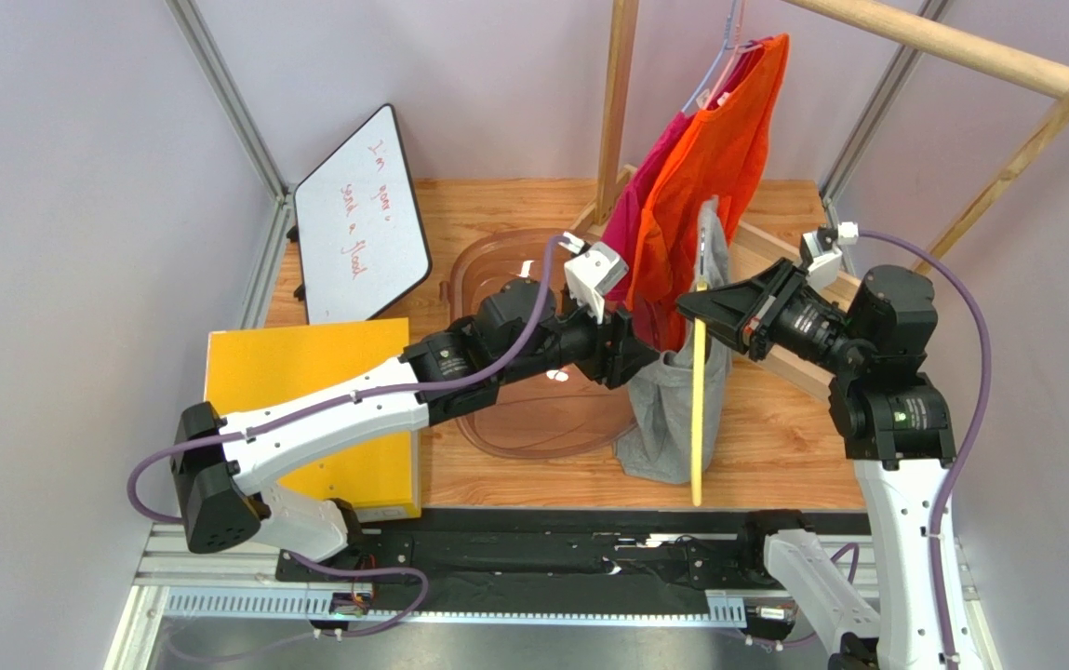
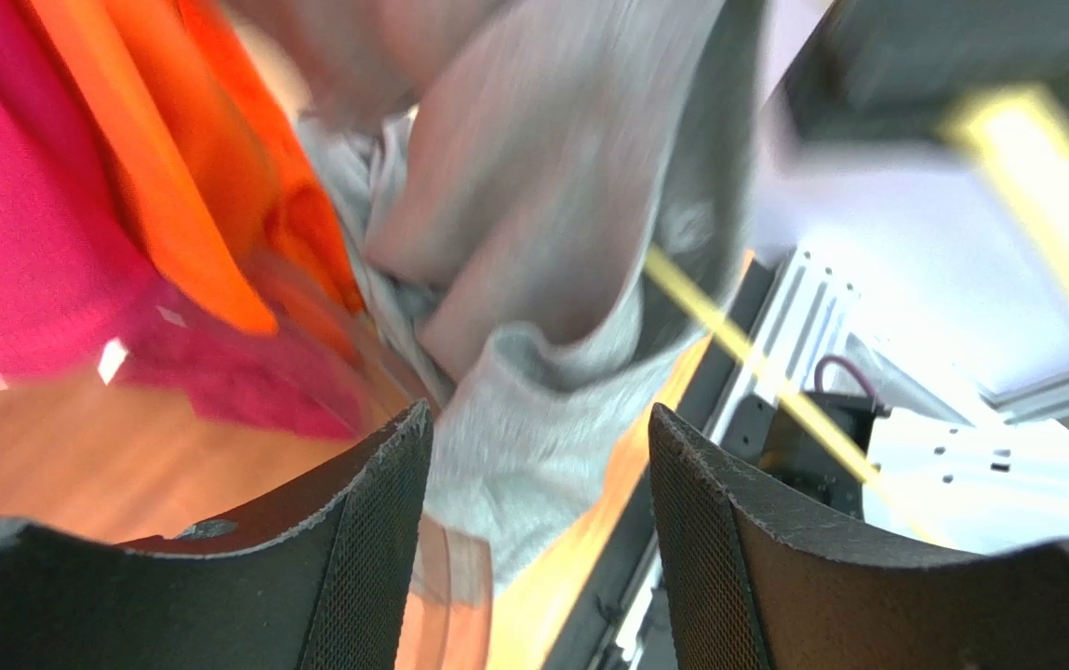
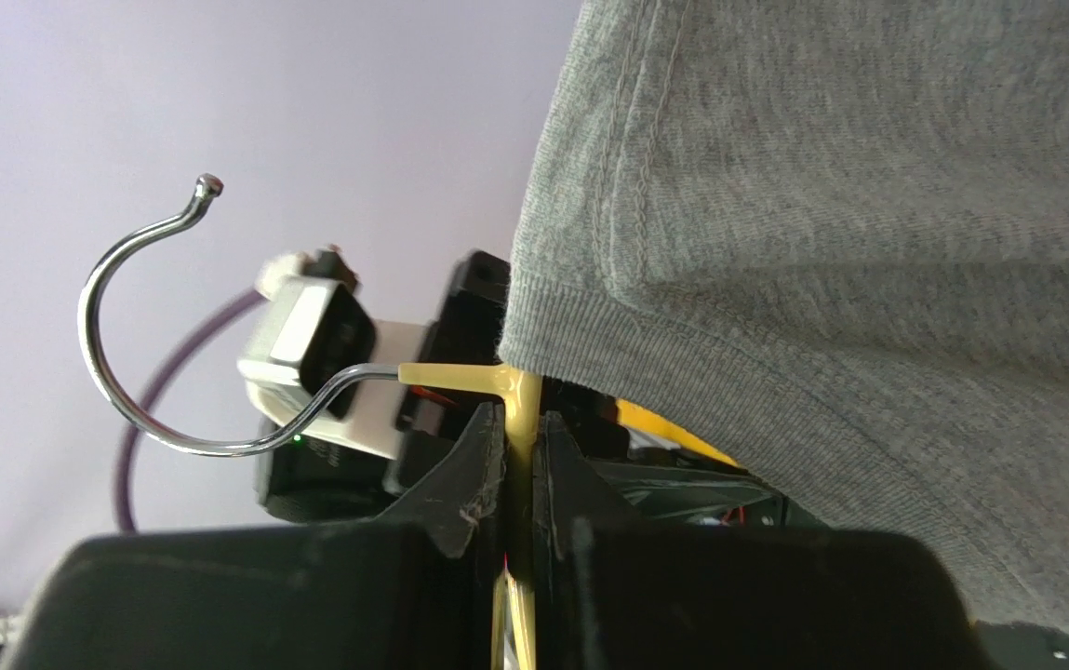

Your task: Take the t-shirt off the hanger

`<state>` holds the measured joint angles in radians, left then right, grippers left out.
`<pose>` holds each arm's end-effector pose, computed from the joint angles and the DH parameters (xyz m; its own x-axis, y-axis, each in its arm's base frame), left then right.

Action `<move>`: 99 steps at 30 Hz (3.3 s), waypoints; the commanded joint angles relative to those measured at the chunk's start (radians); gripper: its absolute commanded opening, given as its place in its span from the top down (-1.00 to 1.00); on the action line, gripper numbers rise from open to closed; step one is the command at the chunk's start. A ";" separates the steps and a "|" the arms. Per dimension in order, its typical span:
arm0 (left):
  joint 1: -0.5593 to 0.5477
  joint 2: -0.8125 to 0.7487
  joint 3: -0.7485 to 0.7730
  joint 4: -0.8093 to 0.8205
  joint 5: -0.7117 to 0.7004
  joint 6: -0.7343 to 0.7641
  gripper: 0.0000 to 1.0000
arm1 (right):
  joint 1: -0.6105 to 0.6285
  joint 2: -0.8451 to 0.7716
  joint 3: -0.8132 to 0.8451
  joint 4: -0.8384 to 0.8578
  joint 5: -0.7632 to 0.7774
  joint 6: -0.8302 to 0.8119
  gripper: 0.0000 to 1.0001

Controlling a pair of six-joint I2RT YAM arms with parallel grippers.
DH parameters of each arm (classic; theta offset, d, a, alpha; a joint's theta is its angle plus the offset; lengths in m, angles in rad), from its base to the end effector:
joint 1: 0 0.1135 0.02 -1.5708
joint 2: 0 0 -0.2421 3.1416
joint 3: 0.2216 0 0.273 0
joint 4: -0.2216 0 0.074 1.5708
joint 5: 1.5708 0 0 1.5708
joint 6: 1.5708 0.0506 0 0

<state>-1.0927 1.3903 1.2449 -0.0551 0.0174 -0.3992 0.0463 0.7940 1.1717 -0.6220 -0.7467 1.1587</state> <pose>0.1698 -0.3297 0.3476 -0.4325 -0.0100 -0.9016 0.7896 0.4786 -0.3841 0.1818 0.0428 0.4133 -0.7311 0.6393 -0.2381 -0.0559 0.2917 0.9549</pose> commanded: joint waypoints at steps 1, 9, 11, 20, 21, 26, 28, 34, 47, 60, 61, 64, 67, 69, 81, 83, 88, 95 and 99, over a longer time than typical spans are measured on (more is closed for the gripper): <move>0.004 0.004 0.112 -0.058 0.000 0.095 -0.28 | -0.003 0.004 0.057 0.116 -0.218 -0.140 1.00; 0.004 0.075 0.177 0.014 0.049 0.128 -0.30 | -0.002 -0.021 0.032 0.143 -0.278 -0.085 1.00; 0.004 0.095 0.183 0.043 0.065 0.119 -0.31 | -0.002 -0.029 0.026 0.146 -0.270 -0.073 1.00; 0.004 0.130 0.179 0.213 0.165 0.043 -0.35 | 0.000 -0.073 0.014 0.166 -0.263 -0.016 1.00; 0.004 0.131 0.174 0.228 0.186 0.034 -0.35 | -0.002 -0.076 0.011 0.166 -0.260 -0.010 1.00; 0.004 0.121 0.130 0.317 0.259 -0.018 -0.35 | -0.002 -0.088 0.008 0.165 -0.261 0.001 1.00; 0.002 0.093 0.084 0.348 0.248 -0.030 -0.35 | 0.000 -0.096 0.008 0.165 -0.257 0.009 1.00; 0.002 0.067 0.048 0.370 0.217 -0.059 -0.35 | -0.002 -0.108 0.005 0.166 -0.258 0.018 1.00; 0.036 0.153 0.264 0.104 -0.048 -0.027 1.00 | 0.010 -0.159 -0.009 0.007 -0.195 -0.019 1.00; 0.117 0.358 0.626 -0.034 -0.134 0.049 1.00 | 0.010 -0.442 -0.071 -0.326 -0.174 -0.048 1.00; 0.120 0.377 0.648 -0.040 -0.131 0.056 1.00 | 0.010 -0.455 -0.010 -0.346 -0.181 -0.025 1.00; 0.132 0.452 0.753 -0.086 -0.137 0.089 1.00 | 0.010 -0.473 0.072 -0.412 -0.218 0.002 1.00; 0.165 0.506 0.812 -0.117 -0.126 0.079 1.00 | 0.012 -0.476 0.140 -0.398 -0.249 0.048 1.00; 0.175 0.516 0.834 -0.135 -0.096 0.059 1.00 | 0.012 -0.460 0.186 -0.397 -0.243 0.030 1.00; 0.177 0.256 0.876 -0.345 0.108 0.146 1.00 | 0.010 -0.331 0.418 -0.683 0.206 -0.436 1.00; 0.177 0.211 0.925 -0.414 0.099 0.186 1.00 | 0.012 -0.349 0.352 -0.682 0.262 -0.459 1.00; 0.185 0.223 1.189 -0.568 0.012 0.325 1.00 | 0.010 -0.403 0.217 -0.613 0.238 -0.447 1.00; 0.296 0.251 1.358 -0.566 -0.005 0.329 1.00 | 0.012 -0.398 0.189 -0.608 0.221 -0.474 1.00; 0.369 0.233 1.320 -0.554 0.038 0.287 1.00 | 0.010 -0.404 0.192 -0.622 0.237 -0.488 1.00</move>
<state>-0.7765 1.6154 2.5900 -0.6163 0.0364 -0.1017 0.0559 0.4072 1.3426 -1.2903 -0.5297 0.7166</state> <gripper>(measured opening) 0.006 0.037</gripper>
